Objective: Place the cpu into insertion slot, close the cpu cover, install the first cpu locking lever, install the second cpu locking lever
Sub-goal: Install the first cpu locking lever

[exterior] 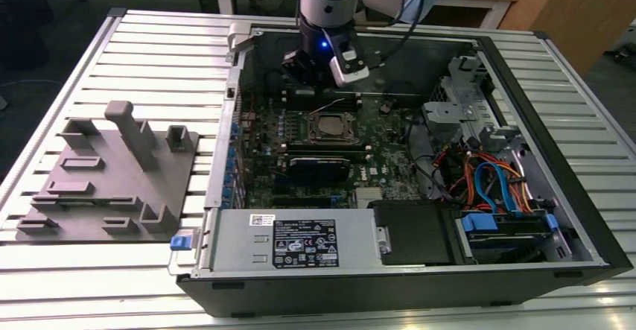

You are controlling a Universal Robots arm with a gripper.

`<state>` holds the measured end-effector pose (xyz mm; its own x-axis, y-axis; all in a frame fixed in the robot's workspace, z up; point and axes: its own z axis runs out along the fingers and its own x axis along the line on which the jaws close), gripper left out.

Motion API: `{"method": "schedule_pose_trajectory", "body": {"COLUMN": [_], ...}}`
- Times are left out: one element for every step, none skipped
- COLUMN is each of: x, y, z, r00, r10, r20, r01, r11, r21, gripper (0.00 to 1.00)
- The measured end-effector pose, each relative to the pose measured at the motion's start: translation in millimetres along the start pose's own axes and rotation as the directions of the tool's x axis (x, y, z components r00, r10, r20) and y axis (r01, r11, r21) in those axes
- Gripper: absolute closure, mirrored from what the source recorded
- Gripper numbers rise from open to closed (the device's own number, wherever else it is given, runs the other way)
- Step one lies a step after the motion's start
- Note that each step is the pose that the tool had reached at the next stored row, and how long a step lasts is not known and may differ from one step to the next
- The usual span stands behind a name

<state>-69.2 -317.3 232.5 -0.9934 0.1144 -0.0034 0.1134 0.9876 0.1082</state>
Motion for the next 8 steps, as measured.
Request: {"method": "schedule_pose_trajectory", "body": {"x": [-0.8,-1.8,-2.6,-3.1,-3.5,-3.8,-3.9,-4.1], "y": [0.0,0.1,0.2,0.2,0.2,0.2,0.3,0.2], "z": [0.4,0.6,0.8,0.9,1.0,1.2,1.5,2.0], "r00": [1.0,1.0,1.0,1.0,1.0,1.0,1.0,1.0], "r10": [0.0,0.0,0.0,0.0,0.0,0.0,0.0,0.0], "r20": [-0.0004,-0.0007,-0.0007,-0.0007,-0.0006,-0.0006,-0.0006,-0.0006], "r01": [0.0,0.0,0.0,0.0,0.0,0.0,0.0,0.0], "r11": [1.0,1.0,1.0,1.0,1.0,1.0,1.0,1.0], "r21": [0.0002,0.0003,0.0002,0.0003,0.0002,0.0002,0.0001,0.0002], "gripper": [0.9,0.9,0.9,0.9,0.9,0.9,0.9,0.9]}}
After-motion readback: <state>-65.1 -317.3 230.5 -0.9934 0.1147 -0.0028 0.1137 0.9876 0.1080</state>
